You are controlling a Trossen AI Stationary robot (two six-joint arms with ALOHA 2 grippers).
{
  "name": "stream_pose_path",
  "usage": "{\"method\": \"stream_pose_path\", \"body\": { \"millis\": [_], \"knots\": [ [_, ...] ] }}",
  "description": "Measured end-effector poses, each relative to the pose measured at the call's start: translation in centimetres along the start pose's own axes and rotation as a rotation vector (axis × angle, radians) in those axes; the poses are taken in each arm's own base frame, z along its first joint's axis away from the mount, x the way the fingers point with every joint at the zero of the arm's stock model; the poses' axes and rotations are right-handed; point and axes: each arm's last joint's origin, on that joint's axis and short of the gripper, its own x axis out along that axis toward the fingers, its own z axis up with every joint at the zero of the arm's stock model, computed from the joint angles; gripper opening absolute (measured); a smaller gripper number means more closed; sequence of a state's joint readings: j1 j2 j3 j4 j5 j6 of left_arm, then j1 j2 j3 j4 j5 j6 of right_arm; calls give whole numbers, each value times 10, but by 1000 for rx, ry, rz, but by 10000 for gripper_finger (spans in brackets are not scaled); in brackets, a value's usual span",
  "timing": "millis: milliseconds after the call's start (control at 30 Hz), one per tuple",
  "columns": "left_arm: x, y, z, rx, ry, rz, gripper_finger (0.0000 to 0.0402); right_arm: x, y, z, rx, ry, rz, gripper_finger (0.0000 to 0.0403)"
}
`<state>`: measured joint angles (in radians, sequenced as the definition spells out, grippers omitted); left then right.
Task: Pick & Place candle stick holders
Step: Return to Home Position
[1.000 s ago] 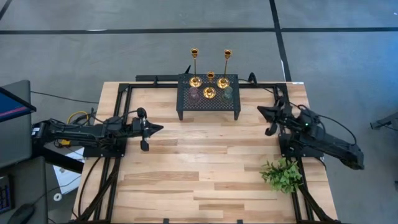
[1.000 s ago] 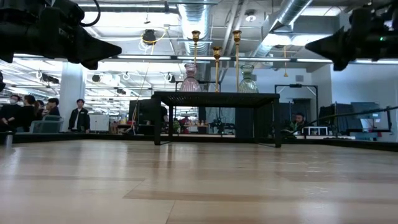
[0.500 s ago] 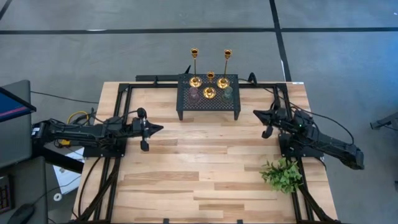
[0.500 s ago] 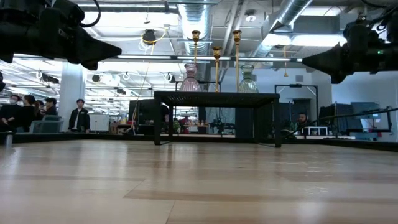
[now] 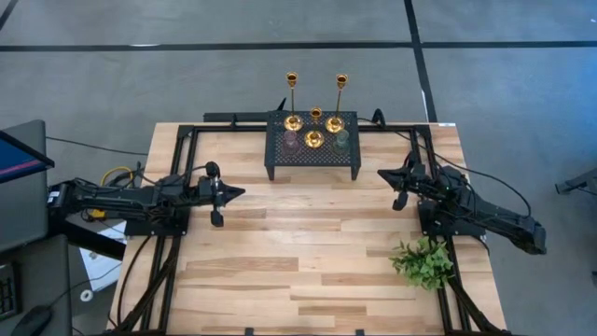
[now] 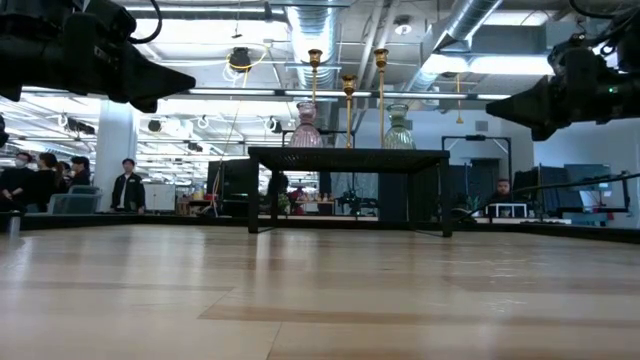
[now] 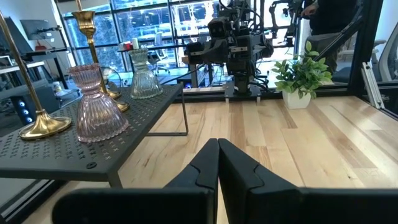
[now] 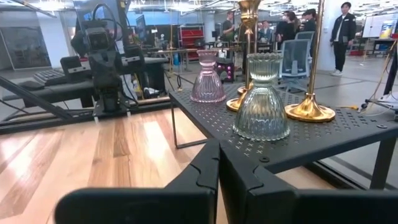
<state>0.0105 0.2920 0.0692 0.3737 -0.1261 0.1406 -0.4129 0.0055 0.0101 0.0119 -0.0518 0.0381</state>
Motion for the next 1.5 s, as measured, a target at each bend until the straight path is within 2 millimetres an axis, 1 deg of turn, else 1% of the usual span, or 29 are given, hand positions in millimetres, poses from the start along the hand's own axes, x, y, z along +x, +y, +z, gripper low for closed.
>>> {"method": "stream_pose_path", "body": {
  "millis": [467, 567, 767, 900, 1000, 1200, 1500],
  "knots": [
    [0, 0, 0, 1, -1, 0, 8, 0, 0, 0, -3, 2, 0, 0],
    [-1, 0, 2, 9, -19, -5, 8, 0, 0, 0, -3, 2, 0, 0],
    [-6, -2, 8, 15, -83, -102, 8, 0, 0, 0, -3, 3, 0, 0],
    [-11, 0, 10, 52, -105, -84, 8, 0, 0, 0, -3, 3, 0, 0],
    [-15, 1, 9, 52, -94, -54, 8, 0, 0, 0, -3, 4, 0, 0],
    [-23, 2, 5, 23, -56, -59, 8, 0, 0, 0, -3, 4, 0, 0],
    [-23, 1, -1, 12, -2, -67, 8, 0, 0, 0, -3, 4, -1, 0]
  ]
}}
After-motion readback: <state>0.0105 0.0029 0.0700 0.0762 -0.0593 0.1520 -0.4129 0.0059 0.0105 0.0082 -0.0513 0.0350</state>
